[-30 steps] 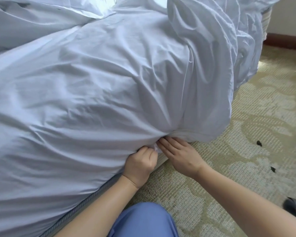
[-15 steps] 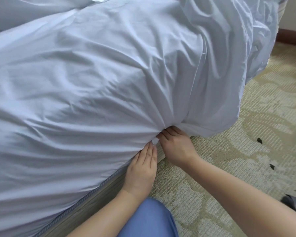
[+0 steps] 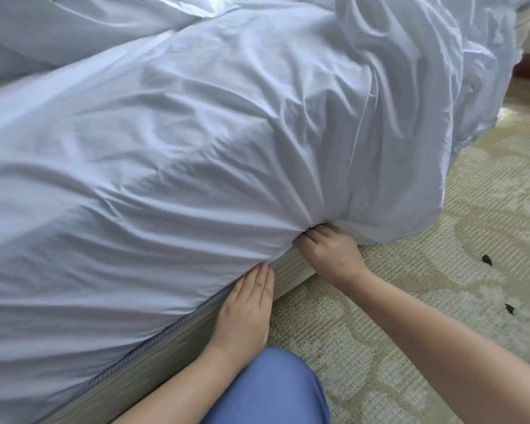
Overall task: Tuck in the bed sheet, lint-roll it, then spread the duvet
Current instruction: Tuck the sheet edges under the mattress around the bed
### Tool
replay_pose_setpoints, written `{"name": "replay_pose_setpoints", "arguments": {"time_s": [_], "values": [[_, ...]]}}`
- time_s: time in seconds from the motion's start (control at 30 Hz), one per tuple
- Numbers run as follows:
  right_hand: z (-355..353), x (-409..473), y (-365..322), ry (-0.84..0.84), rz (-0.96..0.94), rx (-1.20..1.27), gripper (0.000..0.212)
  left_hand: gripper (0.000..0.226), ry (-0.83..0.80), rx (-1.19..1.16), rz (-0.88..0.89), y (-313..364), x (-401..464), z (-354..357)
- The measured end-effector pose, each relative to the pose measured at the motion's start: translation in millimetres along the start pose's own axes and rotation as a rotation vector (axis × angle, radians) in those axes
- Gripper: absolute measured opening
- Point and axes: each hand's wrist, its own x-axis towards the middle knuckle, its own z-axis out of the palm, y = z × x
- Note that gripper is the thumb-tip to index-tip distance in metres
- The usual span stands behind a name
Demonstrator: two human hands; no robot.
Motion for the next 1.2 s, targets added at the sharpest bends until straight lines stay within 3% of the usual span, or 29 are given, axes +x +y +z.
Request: {"name": "replay_pose_setpoints", "arguments": {"time_s": [0.07, 0.23, 0.33, 0.5, 0.7, 0.9, 1.0, 1.2], "values": [[2.3, -13.7, 7.0, 0.073, -0.112, 0.012, 0.013, 0.068, -0.017, -0.007, -0.027, 3.3, 1.1, 0.8], [4.3, -36.7, 15.4, -0.011, -0.337, -0.047, 0.04, 0.074, -0.057, -0.047, -0.111, 9.9, 12.7, -5.5], [7.8, -38.9, 9.9, -0.14, -0.256, -0.064, 0.048, 0.085, -0.058, -0.067, -0.16, 13.7, 23.1, -8.1], [8.1, -18.3, -10.1, -0.268, -0.03, 0.05, 0.056, 0.081, -0.045, -0.097, -0.243, 16.0, 34.8, -9.6], [0.1, 7.1, -10.1, -0.317, 0.023, 0.13, 0.055, 0.082, -0.122, -0.139, -0.355, 29.7, 45.1, -20.3], [-13.1, -12.0, 16.1, -0.33, -0.174, 0.072, 0.066, 0.077, -0.083, -0.133, -0.17, 41.5, 33.2, -30.5], [-19.0, -23.9, 26.0, -0.222, -0.175, 0.011, 0.044, 0.073, -0.043, -0.21, -0.112, 52.2, 43.9, -36.6], [-26.4, -34.1, 53.0, -0.204, -0.103, -0.084, 0.048, 0.072, -0.02, -0.196, -0.076, 52.4, 71.6, -39.1]]}}
